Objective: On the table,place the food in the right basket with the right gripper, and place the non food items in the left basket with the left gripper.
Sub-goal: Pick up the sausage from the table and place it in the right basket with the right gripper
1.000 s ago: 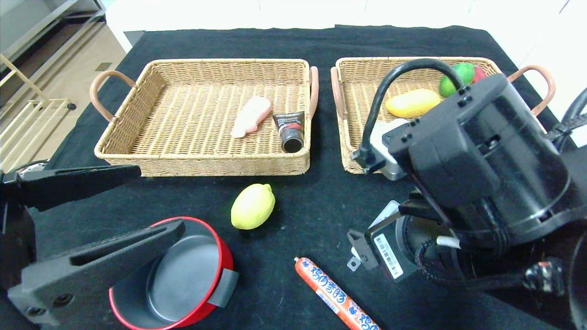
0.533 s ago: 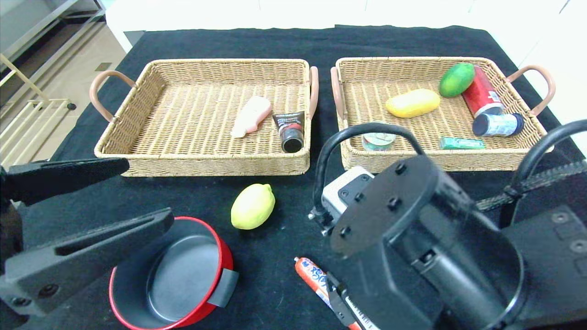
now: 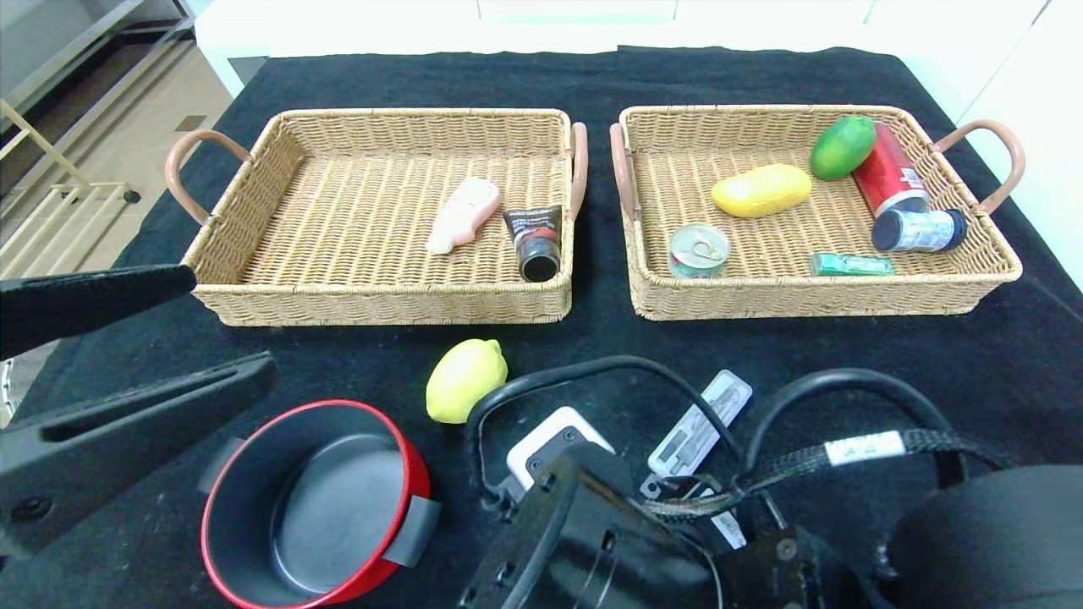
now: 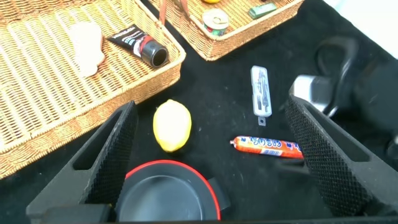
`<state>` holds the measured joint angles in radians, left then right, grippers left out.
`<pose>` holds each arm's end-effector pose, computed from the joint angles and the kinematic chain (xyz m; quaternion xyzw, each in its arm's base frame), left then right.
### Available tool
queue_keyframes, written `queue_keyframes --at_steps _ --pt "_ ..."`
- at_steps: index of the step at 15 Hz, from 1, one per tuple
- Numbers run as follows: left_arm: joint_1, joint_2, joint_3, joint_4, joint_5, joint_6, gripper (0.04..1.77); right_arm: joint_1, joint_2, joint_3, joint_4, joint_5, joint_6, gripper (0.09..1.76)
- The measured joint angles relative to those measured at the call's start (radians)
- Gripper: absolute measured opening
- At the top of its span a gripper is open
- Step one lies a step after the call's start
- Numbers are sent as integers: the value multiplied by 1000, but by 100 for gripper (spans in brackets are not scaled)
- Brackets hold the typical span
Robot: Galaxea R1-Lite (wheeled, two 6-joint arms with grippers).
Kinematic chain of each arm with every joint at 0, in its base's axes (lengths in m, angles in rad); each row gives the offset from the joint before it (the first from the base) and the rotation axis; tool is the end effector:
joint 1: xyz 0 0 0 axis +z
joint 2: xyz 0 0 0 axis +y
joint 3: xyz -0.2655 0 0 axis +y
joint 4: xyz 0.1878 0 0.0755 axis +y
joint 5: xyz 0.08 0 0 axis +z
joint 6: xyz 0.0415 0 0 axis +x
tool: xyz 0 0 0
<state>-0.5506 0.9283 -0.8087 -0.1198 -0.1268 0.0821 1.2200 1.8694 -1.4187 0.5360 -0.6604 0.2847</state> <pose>0.1315 -0.0869 0.2651 0.0387 -0.0137 -0.3320 0.9424 0.1415 0.3126 0.1458 -0.2585 0.3109 0.2012 0.8922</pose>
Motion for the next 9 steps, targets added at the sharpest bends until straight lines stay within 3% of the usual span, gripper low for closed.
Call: queue_keyframes --at_steps 9 --pt "0 -6 4 -4 0 7 172 -28 113 -21 -84 -1 -3 170"
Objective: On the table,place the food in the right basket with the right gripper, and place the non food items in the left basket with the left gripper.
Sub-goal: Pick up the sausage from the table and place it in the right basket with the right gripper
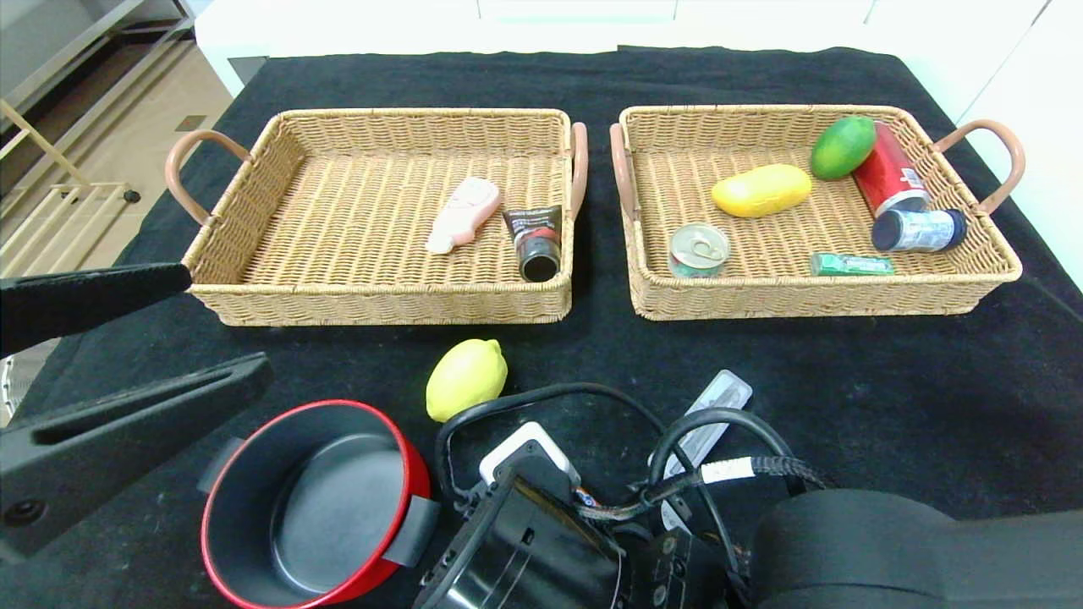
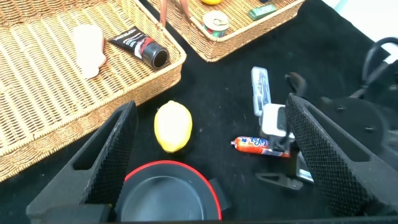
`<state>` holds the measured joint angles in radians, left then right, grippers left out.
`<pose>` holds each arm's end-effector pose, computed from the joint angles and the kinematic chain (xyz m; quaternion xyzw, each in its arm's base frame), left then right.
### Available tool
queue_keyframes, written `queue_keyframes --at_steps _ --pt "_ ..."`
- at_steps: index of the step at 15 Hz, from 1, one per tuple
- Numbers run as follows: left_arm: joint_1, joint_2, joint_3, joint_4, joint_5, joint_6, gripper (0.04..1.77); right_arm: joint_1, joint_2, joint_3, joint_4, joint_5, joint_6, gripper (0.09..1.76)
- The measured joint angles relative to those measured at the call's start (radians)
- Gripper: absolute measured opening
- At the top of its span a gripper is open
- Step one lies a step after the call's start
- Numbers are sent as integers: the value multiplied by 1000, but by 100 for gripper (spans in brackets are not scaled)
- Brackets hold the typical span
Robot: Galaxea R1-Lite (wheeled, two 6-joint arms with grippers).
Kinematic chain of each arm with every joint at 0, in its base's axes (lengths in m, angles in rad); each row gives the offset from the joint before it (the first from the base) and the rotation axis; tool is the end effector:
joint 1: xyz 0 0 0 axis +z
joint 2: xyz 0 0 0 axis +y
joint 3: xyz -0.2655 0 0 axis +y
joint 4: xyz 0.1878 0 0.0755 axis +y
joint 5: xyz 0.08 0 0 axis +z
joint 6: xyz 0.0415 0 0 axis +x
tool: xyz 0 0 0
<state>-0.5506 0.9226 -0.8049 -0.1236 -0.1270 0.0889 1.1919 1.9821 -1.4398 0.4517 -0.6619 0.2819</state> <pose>0.1304 -0.0862 0.2653 0.0413 -0.0176 -0.3319 0.9422 0.1596 0.3320 0.1166 -0.2584 0.3157 0.1877 0.8935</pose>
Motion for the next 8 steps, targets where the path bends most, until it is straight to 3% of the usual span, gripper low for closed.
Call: queue_keyframes --at_steps 8 --pt "0 5 5 -2 -1 0 172 -40 19 9 -79 -8 11 171"
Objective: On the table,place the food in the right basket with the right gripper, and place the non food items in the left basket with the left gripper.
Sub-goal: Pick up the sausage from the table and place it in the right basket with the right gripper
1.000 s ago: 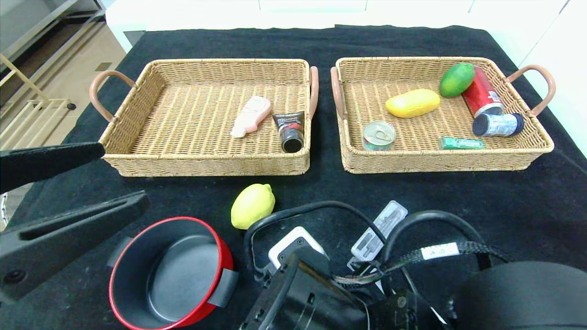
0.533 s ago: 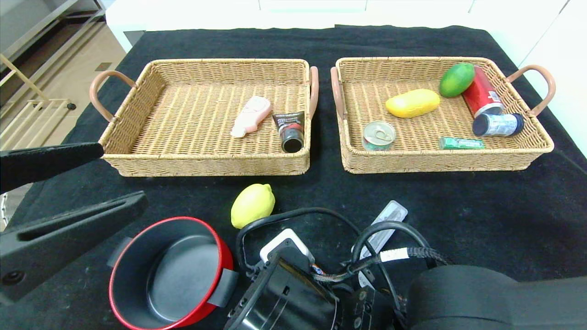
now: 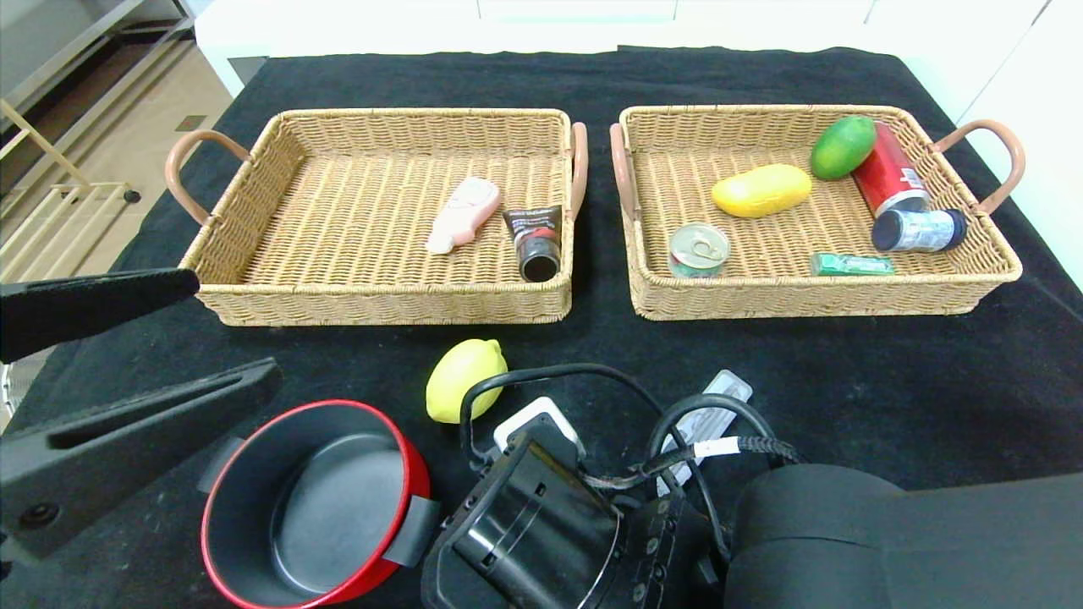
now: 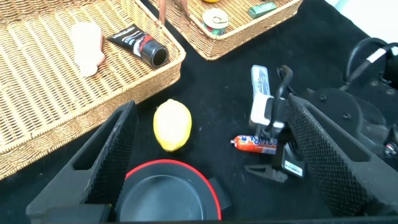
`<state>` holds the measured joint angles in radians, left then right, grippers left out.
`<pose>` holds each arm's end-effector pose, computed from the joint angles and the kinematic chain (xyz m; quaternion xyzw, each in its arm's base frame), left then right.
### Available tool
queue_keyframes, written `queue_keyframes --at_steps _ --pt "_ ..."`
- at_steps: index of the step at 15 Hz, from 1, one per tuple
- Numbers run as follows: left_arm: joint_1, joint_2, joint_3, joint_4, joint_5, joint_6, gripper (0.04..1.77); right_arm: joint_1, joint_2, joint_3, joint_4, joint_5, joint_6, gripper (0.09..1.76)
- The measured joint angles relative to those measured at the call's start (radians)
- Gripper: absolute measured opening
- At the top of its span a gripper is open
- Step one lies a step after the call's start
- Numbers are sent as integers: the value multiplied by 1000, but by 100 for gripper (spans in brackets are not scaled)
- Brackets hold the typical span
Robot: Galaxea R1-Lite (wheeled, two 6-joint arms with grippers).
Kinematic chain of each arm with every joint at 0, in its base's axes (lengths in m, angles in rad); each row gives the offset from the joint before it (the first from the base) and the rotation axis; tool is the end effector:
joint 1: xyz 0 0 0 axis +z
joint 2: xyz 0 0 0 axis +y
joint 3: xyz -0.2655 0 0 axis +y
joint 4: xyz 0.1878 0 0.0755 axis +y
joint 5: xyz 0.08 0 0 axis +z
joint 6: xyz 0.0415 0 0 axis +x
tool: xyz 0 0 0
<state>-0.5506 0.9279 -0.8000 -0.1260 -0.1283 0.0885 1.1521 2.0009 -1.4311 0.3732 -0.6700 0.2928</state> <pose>0.1318 -0.0871 0.2632 0.0419 -0.0138 -0.3327 0.9420 0.1763 0.3327 0.1125 -0.2289 0.3064 0.1698 0.9082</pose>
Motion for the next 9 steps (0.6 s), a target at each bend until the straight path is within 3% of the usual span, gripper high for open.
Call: queue_keyframes --at_steps 1,5,8,9 --pt "0 1 0 0 0 0 172 -2 2 1 -1 0 0 171" --pt "0 4 2 4 -1 1 172 -4 6 4 -2 1 0 109" --pt "0 6 2 4 -1 2 172 -5 7 6 -2 1 1 79" --pt "0 6 2 3 -1 1 172 -6 8 6 -2 0 0 54"
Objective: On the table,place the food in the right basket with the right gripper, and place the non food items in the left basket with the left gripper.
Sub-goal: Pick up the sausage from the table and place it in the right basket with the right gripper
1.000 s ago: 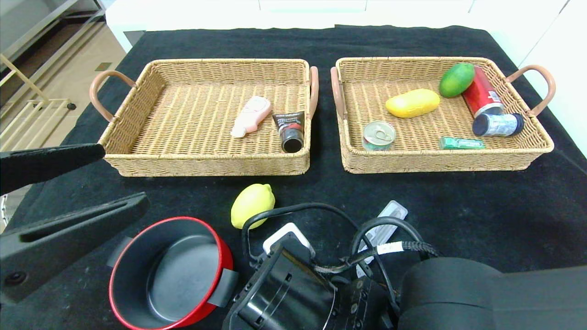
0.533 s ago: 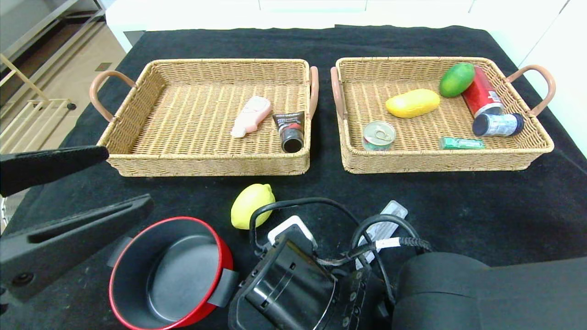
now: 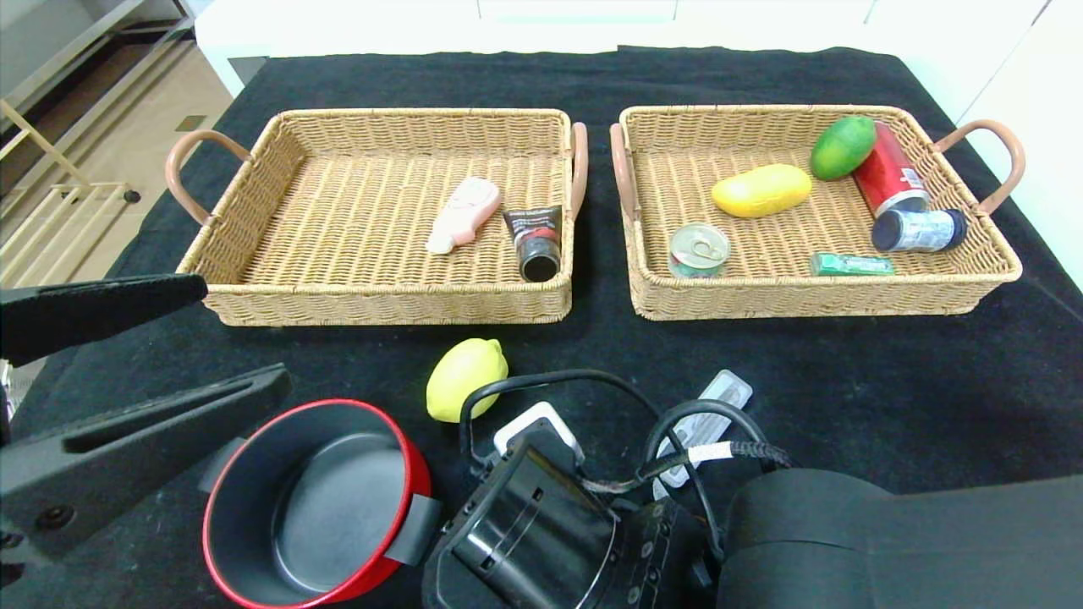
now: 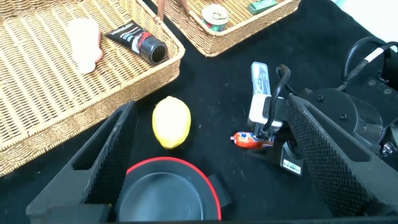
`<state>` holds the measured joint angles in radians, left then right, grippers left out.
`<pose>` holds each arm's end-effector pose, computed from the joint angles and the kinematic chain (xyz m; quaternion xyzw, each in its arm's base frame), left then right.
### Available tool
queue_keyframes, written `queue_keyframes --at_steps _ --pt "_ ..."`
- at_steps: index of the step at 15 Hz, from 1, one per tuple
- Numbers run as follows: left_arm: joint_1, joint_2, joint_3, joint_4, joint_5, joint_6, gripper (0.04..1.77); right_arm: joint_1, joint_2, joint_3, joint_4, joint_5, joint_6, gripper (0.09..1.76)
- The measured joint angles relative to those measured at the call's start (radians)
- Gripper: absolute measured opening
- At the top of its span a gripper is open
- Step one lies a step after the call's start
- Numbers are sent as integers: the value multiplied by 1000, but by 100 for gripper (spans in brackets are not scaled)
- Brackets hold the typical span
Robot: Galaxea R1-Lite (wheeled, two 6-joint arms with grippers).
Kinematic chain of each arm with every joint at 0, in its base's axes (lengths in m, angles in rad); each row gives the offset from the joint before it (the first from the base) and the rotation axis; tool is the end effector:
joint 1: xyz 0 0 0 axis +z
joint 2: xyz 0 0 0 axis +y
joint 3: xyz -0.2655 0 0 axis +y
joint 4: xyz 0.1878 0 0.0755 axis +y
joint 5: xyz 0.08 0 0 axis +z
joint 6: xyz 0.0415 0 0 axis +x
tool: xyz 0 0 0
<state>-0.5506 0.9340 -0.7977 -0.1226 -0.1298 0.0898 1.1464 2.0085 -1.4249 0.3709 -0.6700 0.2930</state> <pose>0.1332 -0.0881 0.2611 0.0437 -0.0083 -0.3336 0.9417 0.1783 0.3319 0.1082 -0.2323 0.3101 0.1661 0.9068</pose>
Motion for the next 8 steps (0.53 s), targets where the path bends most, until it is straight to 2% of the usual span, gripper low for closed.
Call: queue_keyframes --at_steps 1,8 --pt "0 0 0 0 0 0 172 -1 0 0 0 0 0 46" --pt "0 0 1 1 -1 0 172 0 2 1 0 0 1 46"
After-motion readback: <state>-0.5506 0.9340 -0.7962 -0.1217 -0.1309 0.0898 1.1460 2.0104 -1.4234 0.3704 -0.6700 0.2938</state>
